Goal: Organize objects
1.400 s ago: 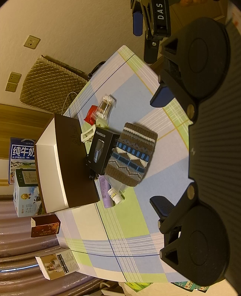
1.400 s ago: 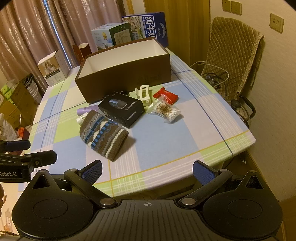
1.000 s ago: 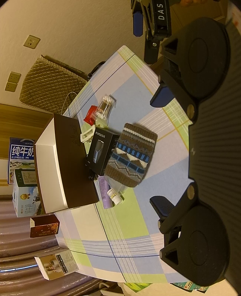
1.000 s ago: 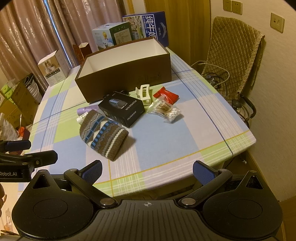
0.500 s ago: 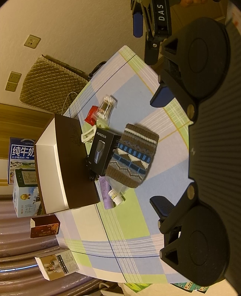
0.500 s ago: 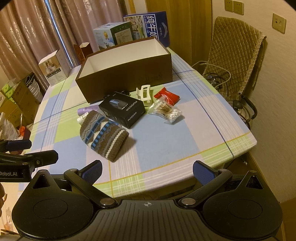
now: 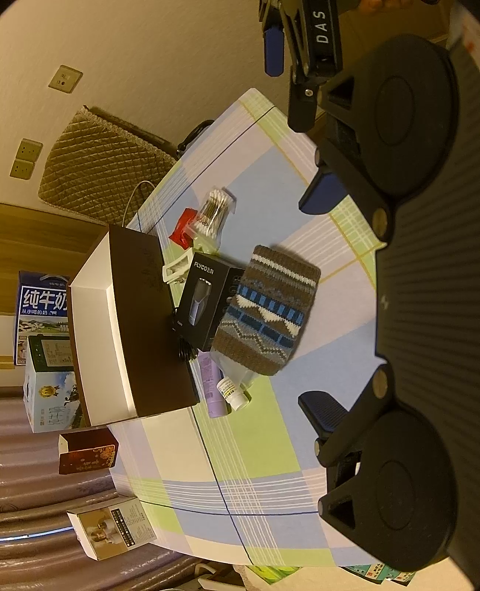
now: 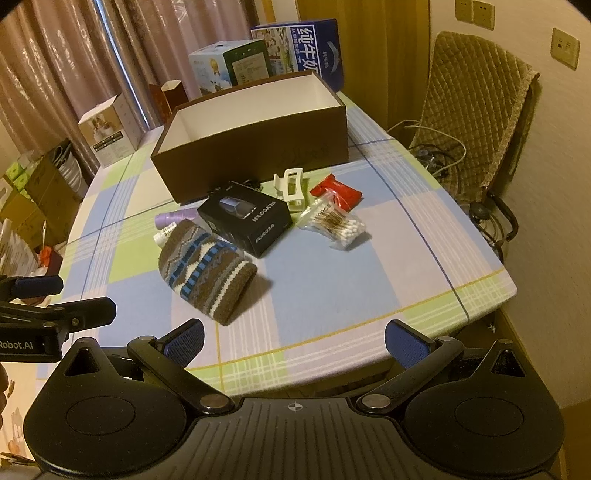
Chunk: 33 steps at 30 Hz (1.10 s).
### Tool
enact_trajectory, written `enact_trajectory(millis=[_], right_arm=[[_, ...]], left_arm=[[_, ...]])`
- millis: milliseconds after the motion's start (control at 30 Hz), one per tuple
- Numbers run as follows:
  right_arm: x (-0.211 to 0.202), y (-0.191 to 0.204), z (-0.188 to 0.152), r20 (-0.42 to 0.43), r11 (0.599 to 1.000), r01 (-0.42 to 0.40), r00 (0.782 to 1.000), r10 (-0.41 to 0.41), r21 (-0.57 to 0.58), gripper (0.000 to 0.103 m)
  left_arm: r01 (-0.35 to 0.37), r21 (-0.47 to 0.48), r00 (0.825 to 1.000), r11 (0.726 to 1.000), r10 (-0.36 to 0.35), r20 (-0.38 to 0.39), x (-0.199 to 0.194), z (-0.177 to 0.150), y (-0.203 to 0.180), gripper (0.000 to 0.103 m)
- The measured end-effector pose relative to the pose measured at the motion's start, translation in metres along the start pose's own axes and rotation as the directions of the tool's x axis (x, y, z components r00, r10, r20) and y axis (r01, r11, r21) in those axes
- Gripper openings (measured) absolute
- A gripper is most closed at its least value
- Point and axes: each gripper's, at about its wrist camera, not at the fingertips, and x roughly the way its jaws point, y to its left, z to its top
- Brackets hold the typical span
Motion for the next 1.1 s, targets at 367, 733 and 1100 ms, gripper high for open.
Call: enact_trajectory(millis=[367,733,1100], right_arm=[[0.01,-0.007,0.014,-0.012,1.0,-0.016,1.0,0.016,-0.022,0.101],[0.023,-0.02,0.029,-0.033,0.998,-0.037,0.999,0.035,-0.047,0.101],[0.042,-0.034,0.045,-0.049,0.992,-0.097,0.994,0.094,-0.082,0.101]], left_arm=[[-0.015,-0.021,1.0,1.0,0.015,-0.011,0.008,0.011,-0.002,0.101],[-0.038,-0.058,0.999,0.998,0.036,-0.026,0.021,0.021,-0.007,0.101],[-0.074,-0.1,0.997,0.992,0.07,-0.045,0.036,0.031,-0.012,0.1]])
